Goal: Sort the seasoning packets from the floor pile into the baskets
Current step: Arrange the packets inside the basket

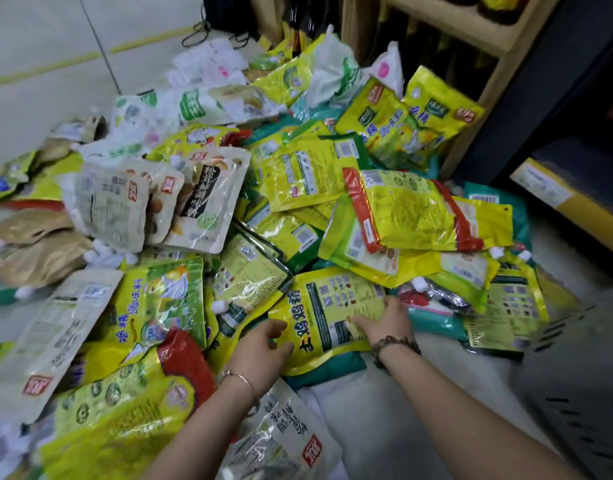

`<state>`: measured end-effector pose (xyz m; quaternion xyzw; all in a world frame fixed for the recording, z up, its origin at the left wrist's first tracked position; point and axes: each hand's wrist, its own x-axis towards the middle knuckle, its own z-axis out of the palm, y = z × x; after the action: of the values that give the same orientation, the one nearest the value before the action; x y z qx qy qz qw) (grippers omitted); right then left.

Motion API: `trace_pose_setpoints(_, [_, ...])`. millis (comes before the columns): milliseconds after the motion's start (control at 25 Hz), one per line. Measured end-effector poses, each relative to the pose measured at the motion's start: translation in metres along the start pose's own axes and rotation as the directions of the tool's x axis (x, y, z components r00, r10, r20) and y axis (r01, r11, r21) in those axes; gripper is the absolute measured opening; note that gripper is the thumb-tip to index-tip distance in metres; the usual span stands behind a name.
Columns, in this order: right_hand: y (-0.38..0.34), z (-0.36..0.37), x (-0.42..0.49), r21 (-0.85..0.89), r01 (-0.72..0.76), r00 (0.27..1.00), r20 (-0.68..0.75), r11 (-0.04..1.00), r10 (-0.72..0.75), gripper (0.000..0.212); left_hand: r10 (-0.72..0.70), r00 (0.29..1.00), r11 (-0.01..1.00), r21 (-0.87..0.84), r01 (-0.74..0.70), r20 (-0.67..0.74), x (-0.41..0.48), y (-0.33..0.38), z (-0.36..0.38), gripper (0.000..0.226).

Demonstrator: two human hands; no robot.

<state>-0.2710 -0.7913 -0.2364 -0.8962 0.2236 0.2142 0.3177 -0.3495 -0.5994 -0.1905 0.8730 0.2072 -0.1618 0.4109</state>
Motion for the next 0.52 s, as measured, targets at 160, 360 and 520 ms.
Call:
trace_pose_setpoints(160, [0.012,0.006,-0.002,0.180,-0.209,0.976,-0.032,0.961,0.218,0.080,-0.061,0.997,0.991,-0.118,0.055,-0.046,-0.011,-0.011,0.018,0.022])
trace_pose_setpoints(360, [0.018,0.006,-0.012,0.439,-0.219,0.966,-0.031,0.871,0.258,0.047,-0.072,0.992,0.987,-0.154,0.056,-0.099,-0.009,-0.010,0.024,0.015])
trace_pose_setpoints(520, [0.020,-0.003,-0.025,0.561,-0.174,0.984,0.074,0.809,0.161,0.037,-0.163,0.983,0.931,-0.315,0.182,0.088,-0.020,-0.007,0.037,0.022])
